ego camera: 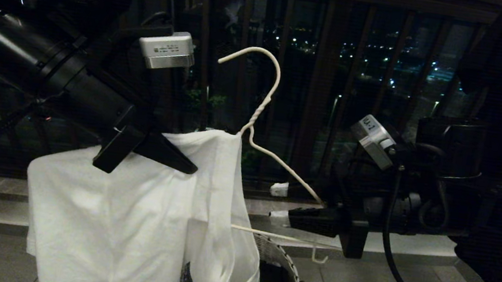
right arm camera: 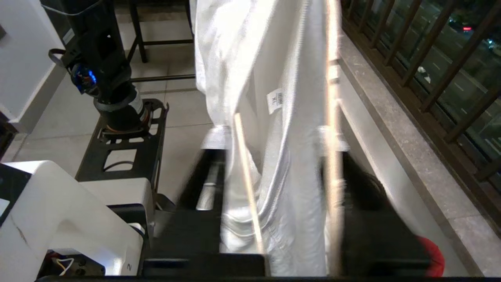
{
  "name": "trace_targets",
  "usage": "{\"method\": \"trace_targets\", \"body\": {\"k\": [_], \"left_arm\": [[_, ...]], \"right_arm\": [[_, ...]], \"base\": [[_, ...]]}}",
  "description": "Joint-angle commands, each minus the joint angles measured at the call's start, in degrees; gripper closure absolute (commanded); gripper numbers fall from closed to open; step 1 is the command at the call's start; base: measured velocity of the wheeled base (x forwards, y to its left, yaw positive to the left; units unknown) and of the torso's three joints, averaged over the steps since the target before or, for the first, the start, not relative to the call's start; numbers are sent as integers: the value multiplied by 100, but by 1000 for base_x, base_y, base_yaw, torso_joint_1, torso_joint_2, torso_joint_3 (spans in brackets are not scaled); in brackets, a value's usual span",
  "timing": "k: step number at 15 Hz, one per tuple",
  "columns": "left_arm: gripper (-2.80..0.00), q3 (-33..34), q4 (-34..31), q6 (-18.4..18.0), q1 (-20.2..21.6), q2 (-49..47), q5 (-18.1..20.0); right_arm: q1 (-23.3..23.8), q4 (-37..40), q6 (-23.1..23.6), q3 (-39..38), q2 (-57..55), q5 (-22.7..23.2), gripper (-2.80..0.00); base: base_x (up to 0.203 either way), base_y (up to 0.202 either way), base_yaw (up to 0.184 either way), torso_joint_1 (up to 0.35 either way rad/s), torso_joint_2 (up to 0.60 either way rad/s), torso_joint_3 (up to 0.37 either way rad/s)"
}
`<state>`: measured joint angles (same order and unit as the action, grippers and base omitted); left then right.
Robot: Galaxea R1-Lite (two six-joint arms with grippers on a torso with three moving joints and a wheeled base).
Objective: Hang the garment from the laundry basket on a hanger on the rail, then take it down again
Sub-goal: Hang the clothes on the clothes rack
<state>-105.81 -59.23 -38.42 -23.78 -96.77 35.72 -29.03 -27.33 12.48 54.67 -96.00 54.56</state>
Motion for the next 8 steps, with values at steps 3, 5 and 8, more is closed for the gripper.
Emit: {"method": "trace_targets", "body": {"k": [3,5,8], "left_arm": [[0,-18,-36,-34,5,27,14],[0,-27,-36,-20,5,60,14],[0,-97,-36,1,14,81,14]], "right_arm": [[80,-7,0,36,-33,-18,-280],[282,-8,-5,119,-16,-17,-280],[653,0,-118,369,-6,-16,-280]], "base": [[0,0,0,0,0,0],[0,0,0,0,0,0],[0,0,0,0,0,0]]}}
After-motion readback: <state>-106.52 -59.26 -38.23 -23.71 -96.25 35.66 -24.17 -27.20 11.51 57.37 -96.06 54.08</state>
